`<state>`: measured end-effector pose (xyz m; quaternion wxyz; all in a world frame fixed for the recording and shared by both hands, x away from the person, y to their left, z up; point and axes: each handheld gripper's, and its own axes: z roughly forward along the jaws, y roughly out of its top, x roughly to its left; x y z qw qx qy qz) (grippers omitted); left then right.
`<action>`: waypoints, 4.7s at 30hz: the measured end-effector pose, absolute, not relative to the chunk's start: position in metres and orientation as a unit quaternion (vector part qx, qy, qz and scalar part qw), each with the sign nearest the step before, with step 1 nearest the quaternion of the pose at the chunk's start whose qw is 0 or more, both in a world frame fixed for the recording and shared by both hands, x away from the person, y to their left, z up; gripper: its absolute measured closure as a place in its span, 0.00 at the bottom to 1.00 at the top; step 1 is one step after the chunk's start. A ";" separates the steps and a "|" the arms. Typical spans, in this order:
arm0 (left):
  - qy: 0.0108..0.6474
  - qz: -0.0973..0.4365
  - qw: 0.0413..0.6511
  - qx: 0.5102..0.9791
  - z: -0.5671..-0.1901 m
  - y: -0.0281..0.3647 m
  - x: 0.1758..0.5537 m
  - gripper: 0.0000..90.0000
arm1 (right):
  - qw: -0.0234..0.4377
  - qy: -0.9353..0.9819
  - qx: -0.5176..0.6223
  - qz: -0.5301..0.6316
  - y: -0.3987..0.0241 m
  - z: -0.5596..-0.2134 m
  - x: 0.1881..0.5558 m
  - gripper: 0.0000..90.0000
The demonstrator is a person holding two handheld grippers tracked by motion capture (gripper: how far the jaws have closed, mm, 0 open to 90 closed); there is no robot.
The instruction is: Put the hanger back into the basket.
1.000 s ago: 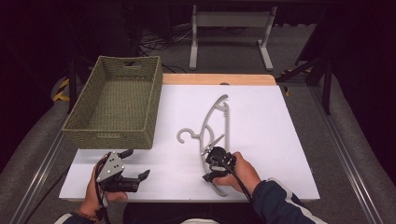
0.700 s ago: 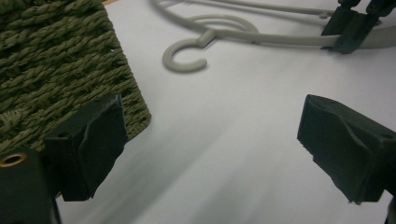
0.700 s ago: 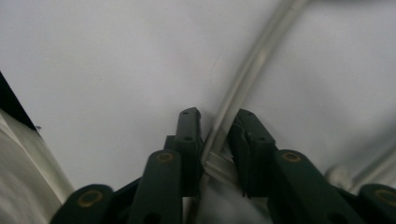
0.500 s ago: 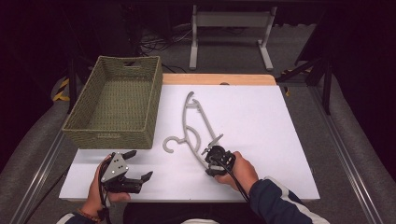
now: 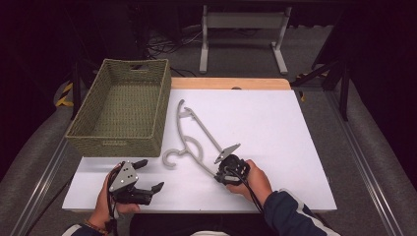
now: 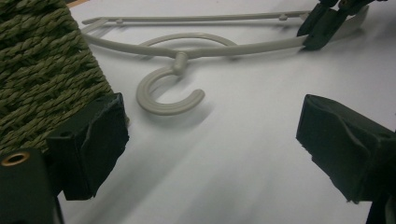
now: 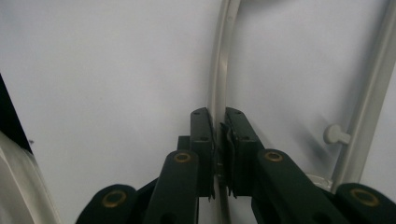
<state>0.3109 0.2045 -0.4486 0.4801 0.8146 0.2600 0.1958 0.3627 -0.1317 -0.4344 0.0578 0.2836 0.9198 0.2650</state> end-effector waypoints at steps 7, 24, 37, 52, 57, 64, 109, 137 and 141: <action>0.263 0.191 0.493 0.807 -0.446 0.200 0.312 0.13 | 0.049 0.889 0.297 0.346 -0.147 -0.431 0.366 0.93; 0.237 0.169 0.558 0.777 -0.430 0.161 0.328 0.22 | 0.064 0.823 0.305 0.474 -0.173 -0.409 0.363 0.93; 0.228 0.108 0.627 0.737 -0.414 0.098 0.367 0.33 | 0.070 0.780 0.295 0.547 -0.177 -0.401 0.355 0.93; 0.233 0.048 0.666 0.707 -0.416 0.090 0.380 0.66 | 0.052 0.775 0.282 0.563 -0.173 -0.407 0.356 0.92; 0.238 0.046 0.663 0.708 -0.417 0.089 0.381 0.69 | 0.047 0.777 0.283 0.560 -0.171 -0.411 0.358 0.92; 0.225 0.057 0.657 0.717 -0.414 0.079 0.376 0.81 | 0.058 0.793 0.278 0.540 -0.161 -0.418 0.355 0.90; 0.162 0.216 0.613 0.742 -0.341 0.087 0.355 0.91 | 0.319 0.770 0.312 0.457 -0.263 -0.426 0.333 0.19; 0.175 0.305 0.603 0.716 -0.289 0.148 0.364 0.91 | 0.340 0.769 0.319 0.437 -0.252 -0.433 0.337 0.12; 0.184 0.315 0.598 0.714 -0.284 0.159 0.366 0.91 | 0.336 0.774 0.318 0.433 -0.250 -0.435 0.337 0.13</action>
